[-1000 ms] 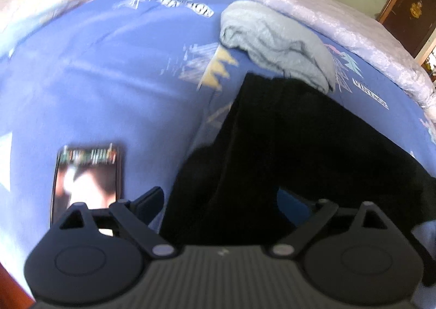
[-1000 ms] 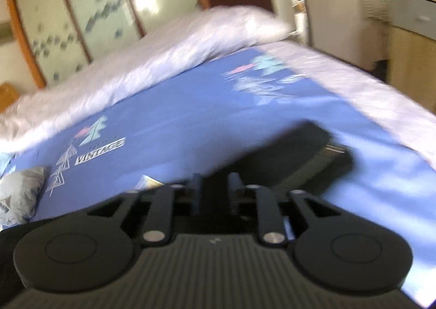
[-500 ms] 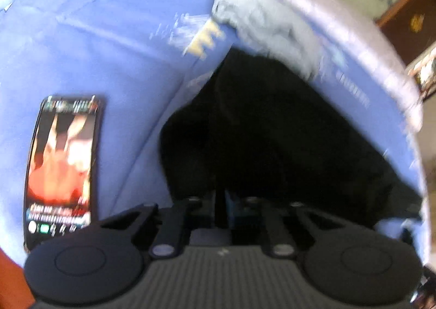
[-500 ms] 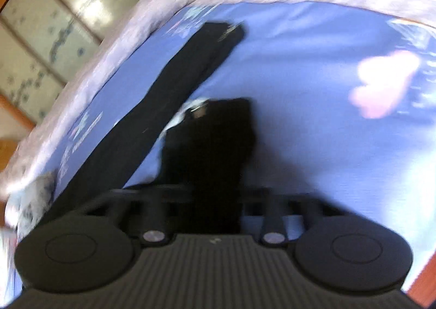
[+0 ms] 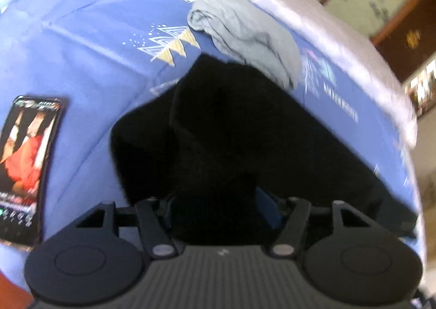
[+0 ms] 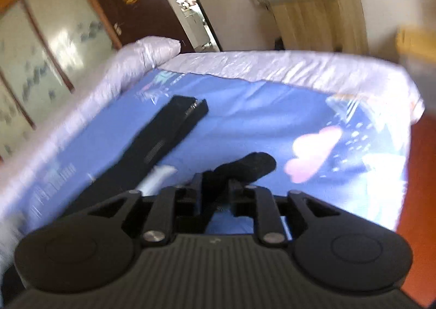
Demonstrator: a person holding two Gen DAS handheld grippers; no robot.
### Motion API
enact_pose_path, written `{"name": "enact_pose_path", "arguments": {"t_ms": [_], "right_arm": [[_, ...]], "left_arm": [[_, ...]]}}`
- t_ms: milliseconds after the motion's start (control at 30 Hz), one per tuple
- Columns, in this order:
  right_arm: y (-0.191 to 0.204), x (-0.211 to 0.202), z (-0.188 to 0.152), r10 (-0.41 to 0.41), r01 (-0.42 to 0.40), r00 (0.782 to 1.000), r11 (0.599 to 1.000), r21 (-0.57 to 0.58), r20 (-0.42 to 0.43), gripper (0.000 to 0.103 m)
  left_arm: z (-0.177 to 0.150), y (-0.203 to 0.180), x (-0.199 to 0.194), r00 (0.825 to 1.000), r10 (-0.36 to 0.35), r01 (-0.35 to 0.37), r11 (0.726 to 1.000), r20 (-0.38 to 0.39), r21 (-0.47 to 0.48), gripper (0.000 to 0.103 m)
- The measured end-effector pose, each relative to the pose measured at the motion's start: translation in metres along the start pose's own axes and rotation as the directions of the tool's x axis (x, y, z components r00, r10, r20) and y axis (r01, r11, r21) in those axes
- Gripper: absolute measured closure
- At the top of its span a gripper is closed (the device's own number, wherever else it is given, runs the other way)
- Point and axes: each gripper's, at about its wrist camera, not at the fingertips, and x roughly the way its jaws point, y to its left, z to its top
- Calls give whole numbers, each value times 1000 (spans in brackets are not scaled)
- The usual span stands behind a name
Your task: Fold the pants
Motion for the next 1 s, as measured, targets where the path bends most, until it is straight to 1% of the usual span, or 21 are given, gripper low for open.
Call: {"name": "enact_pose_path", "arguments": {"t_ms": [67, 100, 200, 233, 300, 333, 400, 467, 567, 700, 767, 833, 900, 1000], "right_arm": [[10, -6, -5, -42, 43, 999, 997, -66, 21, 52], [7, -8, -6, -62, 63, 998, 995, -74, 24, 52], [0, -11, -1, -92, 92, 995, 996, -20, 36, 52], [-9, -11, 0, -100, 100, 994, 995, 3, 43, 52], [-12, -13, 3, -117, 115, 991, 993, 33, 67, 52], [-11, -10, 4, -127, 124, 989, 992, 38, 78, 52], [-12, -17, 5, -142, 137, 985, 989, 53, 97, 52], [-14, -22, 6, -149, 141, 983, 987, 81, 109, 52], [-23, -22, 6, -154, 141, 984, 980, 139, 90, 51], [-37, -22, 5, -169, 153, 984, 960, 235, 52, 51], [-39, -26, 5, -168, 150, 984, 957, 247, 55, 51], [-38, -29, 6, -151, 133, 987, 964, 232, 61, 51], [-34, -28, 6, -123, 109, 991, 972, 209, 57, 51], [-25, -25, 5, -58, 51, 998, 982, 180, 33, 51]], "left_arm": [[-13, 4, -10, 1000, 11, -11, 998, 7, 57, 44], [-17, 8, -15, 1000, 10, -12, 997, 14, 79, 44], [-25, 23, -37, 999, 7, -13, 993, 53, 120, 44], [-28, 31, -46, 998, 3, -11, 993, 67, 121, 44], [-33, 45, -61, 997, -15, 7, 994, 76, 111, 44], [-37, 54, -66, 997, -28, 21, 994, 73, 104, 44], [-45, 65, -71, 997, -43, 37, 995, 60, 94, 44], [-57, 73, -73, 997, -66, 63, 994, 33, 86, 44], [-74, 78, -70, 995, -100, 101, 991, -13, 84, 44], [-83, 66, -64, 995, -97, 101, 984, -38, 145, 44], [-80, 59, -64, 994, -104, 107, 980, -28, 167, 44], [-76, 54, -63, 994, -105, 106, 977, -14, 183, 44], [-71, 50, -61, 995, -99, 97, 976, -1, 196, 44], [-65, 45, -57, 996, -88, 83, 973, 14, 215, 44]]}}
